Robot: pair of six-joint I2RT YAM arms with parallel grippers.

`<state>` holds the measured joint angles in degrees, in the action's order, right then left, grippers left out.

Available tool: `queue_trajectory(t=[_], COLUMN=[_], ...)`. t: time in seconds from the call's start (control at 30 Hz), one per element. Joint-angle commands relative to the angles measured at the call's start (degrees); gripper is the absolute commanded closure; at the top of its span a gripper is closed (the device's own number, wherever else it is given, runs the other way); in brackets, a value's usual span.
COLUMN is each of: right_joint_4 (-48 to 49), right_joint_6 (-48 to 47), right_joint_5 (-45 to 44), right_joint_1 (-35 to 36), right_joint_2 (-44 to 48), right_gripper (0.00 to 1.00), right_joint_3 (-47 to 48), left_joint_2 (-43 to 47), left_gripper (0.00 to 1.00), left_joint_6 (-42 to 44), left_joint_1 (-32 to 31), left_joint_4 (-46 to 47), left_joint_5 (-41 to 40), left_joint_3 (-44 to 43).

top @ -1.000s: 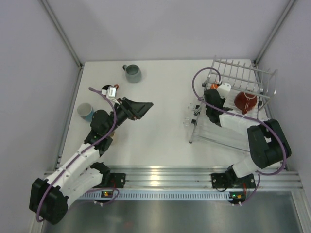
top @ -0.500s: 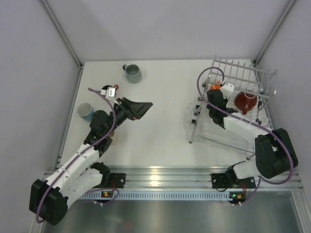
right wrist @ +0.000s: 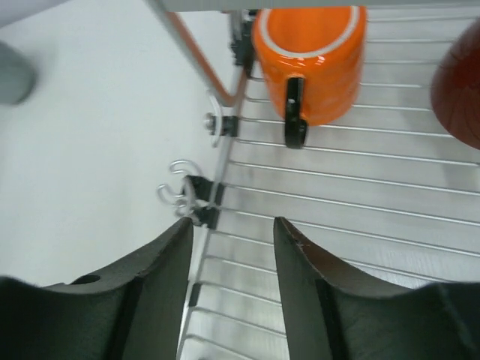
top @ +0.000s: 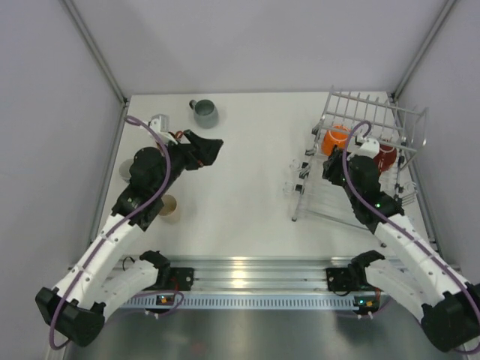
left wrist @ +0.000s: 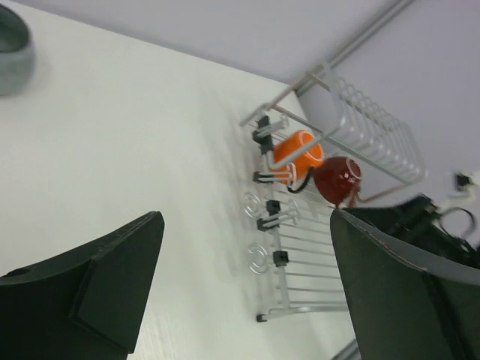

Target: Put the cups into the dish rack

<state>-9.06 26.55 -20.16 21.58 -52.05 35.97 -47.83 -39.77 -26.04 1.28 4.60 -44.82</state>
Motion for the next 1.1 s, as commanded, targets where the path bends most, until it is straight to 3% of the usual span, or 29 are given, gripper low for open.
queue_trajectory(t=[0.0, 0.07, 0.1, 0.23, 0.53, 0.73, 0.93, 1.07], right_joint_4=[-1.2, -1.1, -1.4, -2.8, -3.4, -3.9, -3.9, -3.7], right_joint_6=[-2.5, -2.6, -2.3, -0.9, -1.8, -2.6, -3.3, -4.3], right_joint_5=[13.5, 19.8, 22.7, 27.8, 31.9, 32.7, 32.9, 32.9], right_joint_1=[-0.1, -0.1, -0.1, -0.1, -0.1, -0.1, -0.1, -0.1], right_joint_2=[7.6, 11.5, 12.3, 14.9, 19.3, 21.2, 22.6, 22.8], right_gripper=[0.51, 0.42, 0.28, 0.02, 0.01, 0.01, 0.01, 0.01], right_joint_3=[-0.2, 0.4, 0.9, 3.8, 4.4, 4.1, 3.6, 3.1], left_joint_2=[-2.3, -4.2, -4.8, -7.4, -16.1, -26.9, -38.7, -45.6], left_gripper=[0.02, 0.02, 0.02, 0.02, 0.02, 0.04, 0.13, 0.2], left_joint_6=[8.3, 10.6, 11.3, 14.0, 20.2, 22.8, 28.2, 30.6], left_joint_1=[0.0, 0.0, 0.1, 0.0, 0.3, 1.3, 2.8, 6.1], left_joint_4=[-14.9, -18.2, -18.9, -21.5, -25.6, -28.3, -29.4, -28.9], left_joint_5=[-12.1, -13.8, -14.4, -16.1, -20.2, -20.6, -21.7, -16.7], left_joint_3=[-9.0, -12.6, -13.6, -18.5, -29.3, -35.1, -42.4, -48.2])
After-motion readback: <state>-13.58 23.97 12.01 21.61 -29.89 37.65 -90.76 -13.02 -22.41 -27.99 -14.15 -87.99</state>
